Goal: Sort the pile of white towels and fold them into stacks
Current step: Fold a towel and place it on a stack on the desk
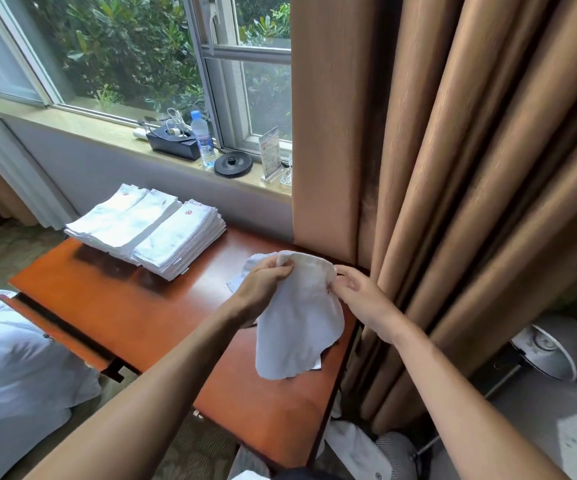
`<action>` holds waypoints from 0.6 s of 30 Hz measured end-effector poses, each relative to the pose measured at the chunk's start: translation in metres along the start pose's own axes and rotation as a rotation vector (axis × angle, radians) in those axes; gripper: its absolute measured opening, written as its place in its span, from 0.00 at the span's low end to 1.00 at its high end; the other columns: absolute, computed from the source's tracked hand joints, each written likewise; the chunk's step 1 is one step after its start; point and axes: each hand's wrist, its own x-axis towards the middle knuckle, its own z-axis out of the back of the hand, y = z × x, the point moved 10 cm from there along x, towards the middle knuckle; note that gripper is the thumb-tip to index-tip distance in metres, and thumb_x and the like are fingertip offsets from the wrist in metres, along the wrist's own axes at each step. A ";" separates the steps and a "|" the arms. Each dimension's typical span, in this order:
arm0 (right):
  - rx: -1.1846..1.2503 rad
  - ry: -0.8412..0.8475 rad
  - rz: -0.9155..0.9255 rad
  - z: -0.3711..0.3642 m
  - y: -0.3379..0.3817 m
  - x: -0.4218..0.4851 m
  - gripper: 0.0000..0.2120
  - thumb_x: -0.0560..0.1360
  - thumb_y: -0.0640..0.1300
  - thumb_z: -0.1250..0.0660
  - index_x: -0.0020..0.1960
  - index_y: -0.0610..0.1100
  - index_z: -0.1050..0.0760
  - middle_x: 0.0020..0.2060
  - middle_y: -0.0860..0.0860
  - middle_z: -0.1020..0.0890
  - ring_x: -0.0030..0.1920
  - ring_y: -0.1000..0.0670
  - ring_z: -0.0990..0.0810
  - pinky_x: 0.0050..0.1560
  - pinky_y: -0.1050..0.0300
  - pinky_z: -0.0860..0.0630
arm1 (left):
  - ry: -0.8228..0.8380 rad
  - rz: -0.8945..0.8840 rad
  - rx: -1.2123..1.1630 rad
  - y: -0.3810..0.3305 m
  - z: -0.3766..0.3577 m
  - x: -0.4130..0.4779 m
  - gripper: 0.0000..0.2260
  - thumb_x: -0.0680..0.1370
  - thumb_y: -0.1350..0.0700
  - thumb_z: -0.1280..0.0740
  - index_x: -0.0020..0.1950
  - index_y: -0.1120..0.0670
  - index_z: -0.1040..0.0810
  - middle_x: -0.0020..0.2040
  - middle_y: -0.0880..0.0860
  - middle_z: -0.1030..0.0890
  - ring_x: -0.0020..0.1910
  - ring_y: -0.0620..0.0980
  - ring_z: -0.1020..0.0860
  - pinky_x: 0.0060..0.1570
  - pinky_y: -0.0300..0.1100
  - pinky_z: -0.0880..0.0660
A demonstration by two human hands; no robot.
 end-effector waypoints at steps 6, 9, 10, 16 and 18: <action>0.312 -0.090 0.021 -0.014 -0.004 0.006 0.09 0.85 0.42 0.36 0.61 0.45 0.19 0.51 0.47 0.12 0.50 0.50 0.14 0.47 0.59 0.18 | -0.012 -0.003 -0.033 -0.007 0.022 -0.014 0.14 0.78 0.53 0.37 0.55 0.49 0.13 0.60 0.52 0.15 0.59 0.50 0.17 0.61 0.43 0.22; 0.362 -0.107 0.046 -0.038 -0.003 0.013 0.08 0.85 0.43 0.36 0.60 0.44 0.20 0.51 0.48 0.12 0.50 0.50 0.14 0.48 0.56 0.19 | -0.059 0.019 -0.061 0.002 0.050 -0.027 0.16 0.79 0.56 0.38 0.52 0.42 0.12 0.51 0.45 0.13 0.50 0.42 0.15 0.49 0.33 0.22; 0.369 -0.117 0.067 -0.045 -0.002 0.016 0.07 0.85 0.42 0.36 0.59 0.45 0.19 0.51 0.48 0.12 0.51 0.49 0.15 0.51 0.53 0.19 | -0.071 0.025 -0.055 0.006 0.058 -0.031 0.15 0.79 0.56 0.38 0.53 0.44 0.12 0.51 0.46 0.13 0.50 0.43 0.15 0.49 0.34 0.21; 0.373 -0.148 0.180 -0.094 0.027 0.026 0.04 0.83 0.45 0.32 0.56 0.52 0.20 0.47 0.51 0.13 0.48 0.51 0.15 0.48 0.53 0.19 | -0.239 0.052 -0.044 0.024 0.129 -0.047 0.12 0.85 0.60 0.38 0.64 0.66 0.22 0.56 0.60 0.17 0.54 0.55 0.21 0.62 0.53 0.25; 0.358 -0.153 0.208 -0.110 0.039 0.033 0.02 0.82 0.47 0.31 0.55 0.53 0.22 0.44 0.51 0.14 0.45 0.51 0.16 0.42 0.53 0.20 | -0.314 0.030 -0.023 0.020 0.154 -0.049 0.11 0.85 0.62 0.39 0.62 0.66 0.22 0.53 0.60 0.18 0.52 0.55 0.21 0.58 0.50 0.25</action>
